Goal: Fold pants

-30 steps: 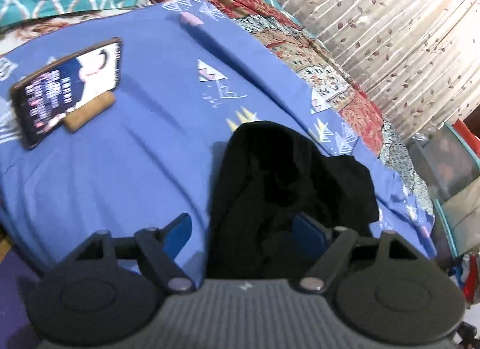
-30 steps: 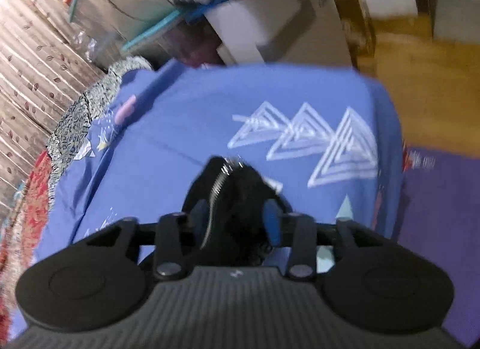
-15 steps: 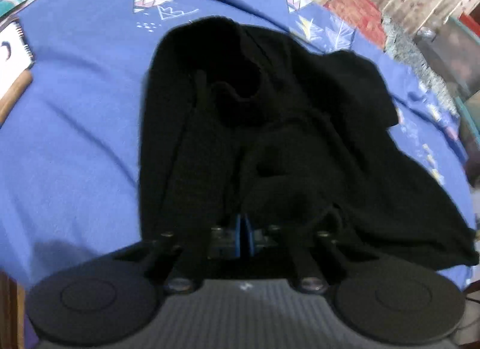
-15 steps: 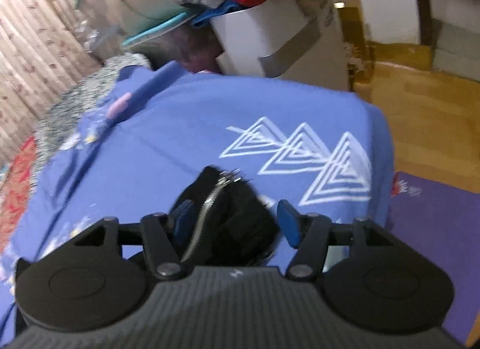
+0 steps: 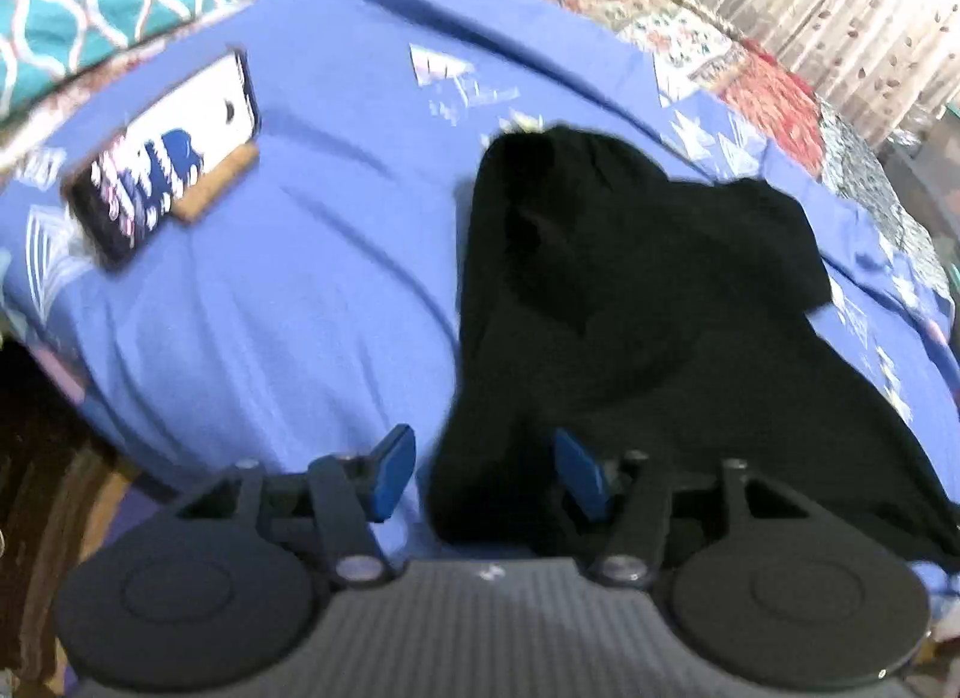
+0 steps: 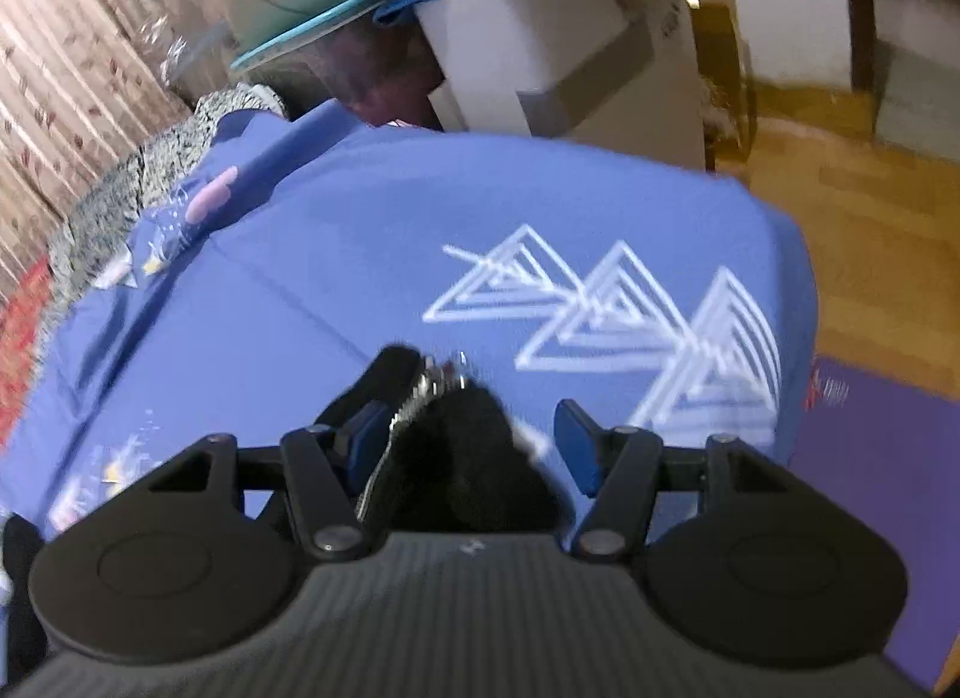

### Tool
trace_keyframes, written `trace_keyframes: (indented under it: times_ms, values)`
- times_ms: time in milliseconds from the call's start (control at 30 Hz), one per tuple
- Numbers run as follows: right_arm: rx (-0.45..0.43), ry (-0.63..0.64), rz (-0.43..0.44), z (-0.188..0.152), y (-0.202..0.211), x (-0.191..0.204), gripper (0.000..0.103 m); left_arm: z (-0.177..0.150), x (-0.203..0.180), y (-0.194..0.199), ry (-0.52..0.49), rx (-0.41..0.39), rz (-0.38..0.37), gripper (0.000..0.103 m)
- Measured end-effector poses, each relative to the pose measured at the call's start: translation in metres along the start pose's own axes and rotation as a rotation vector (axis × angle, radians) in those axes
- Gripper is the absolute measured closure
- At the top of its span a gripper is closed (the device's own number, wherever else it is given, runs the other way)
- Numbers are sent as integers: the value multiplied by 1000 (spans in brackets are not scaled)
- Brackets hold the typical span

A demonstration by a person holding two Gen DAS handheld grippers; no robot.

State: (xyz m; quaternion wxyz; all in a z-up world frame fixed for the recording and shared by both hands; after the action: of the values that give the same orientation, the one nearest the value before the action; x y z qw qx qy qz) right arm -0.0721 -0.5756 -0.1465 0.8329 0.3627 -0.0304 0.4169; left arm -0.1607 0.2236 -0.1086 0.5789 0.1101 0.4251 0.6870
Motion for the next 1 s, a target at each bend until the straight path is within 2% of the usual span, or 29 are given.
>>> trace_keyframes:
  times_ms: [67, 133, 167, 200, 233, 267, 333, 367, 433, 467, 533, 567, 600, 633, 667, 700, 800, 833, 867, 900, 933, 967, 1000]
  values:
    - [-4, 69, -14, 4, -11, 7, 34, 15, -13, -12, 4, -10, -7, 49]
    - [16, 126, 6, 5, -22, 15, 36, 22, -23, -31, 3, 9, -2, 48]
    - [34, 159, 30, 4, -27, 19, 58, 21, -27, -39, -1, 26, 2, 49]
    - [51, 198, 54, 3, -30, 23, 70, 18, -33, -49, -13, 51, 9, 52]
    - [55, 247, 60, 3, -31, 30, 96, 14, -37, -57, -30, 79, 28, 59]
    - [32, 263, 71, 7, -28, 35, 101, 9, -39, -64, -51, 106, 53, 68]
    - [-101, 235, -4, 31, -18, 35, 101, 0, -35, -73, -85, 132, 90, 69]
    - [-162, 167, -55, 47, -15, 26, 101, -1, -35, -71, -88, 125, 90, 68]
    - [-184, 82, -137, 64, -19, 10, 100, -1, -32, -62, -68, 116, 86, 64]
    - [-164, 83, -159, 68, -22, 7, 95, 1, -30, -56, -58, 105, 82, 61]
    - [-80, 74, -54, 66, -23, 12, 91, 10, -26, -45, -42, 65, 85, 57]
    - [-38, 79, 4, 63, -23, 16, 70, 14, -22, -38, -32, 42, 88, 53]
    - [0, 101, 45, 57, -22, 20, 55, 19, -18, -32, -20, 24, 87, 52]
    - [14, 134, 51, 49, -21, 22, 30, 25, -16, -27, -10, 8, 86, 52]
    - [10, 164, 42, 41, -19, 22, 25, 31, -17, -23, -4, -7, 89, 51]
    - [9, 192, 38, 33, -19, 22, 25, 39, -19, -22, -5, -23, 90, 50]
    - [94, 255, 84, 2, -29, 26, 26, 68, -33, -26, -35, -65, 74, 41]
    - [122, 278, 93, -4, -33, 29, 43, 76, -40, -31, -50, -73, 70, 38]
    - [125, 333, 80, -10, -34, 35, 72, 84, -49, -38, -71, -83, 66, 36]
    - [113, 377, 89, -10, -35, 47, 78, 92, -57, -46, -101, -93, 70, 34]
    - [92, 377, 96, -5, -31, 55, 84, 98, -62, -54, -120, -102, 83, 28]
    - [55, 369, 80, 4, -30, 58, 85, 104, -67, -64, -137, -113, 106, 23]
    - [5, 354, 27, 12, -31, 58, 85, 109, -70, -73, -142, -116, 128, 22]
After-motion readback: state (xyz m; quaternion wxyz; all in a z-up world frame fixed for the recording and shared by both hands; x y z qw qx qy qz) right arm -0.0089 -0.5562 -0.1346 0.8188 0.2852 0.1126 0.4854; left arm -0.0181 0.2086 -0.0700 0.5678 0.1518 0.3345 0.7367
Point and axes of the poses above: each gripper's, at about its wrist camera, not at the fingertips, and y roughly against the way its jaws point, x to its left, z to its top, the point moved 6 cm from there along -y, roughly the way its jaws point, and after that the axes turned 7 degrees about -x, right-handed, at the moved point
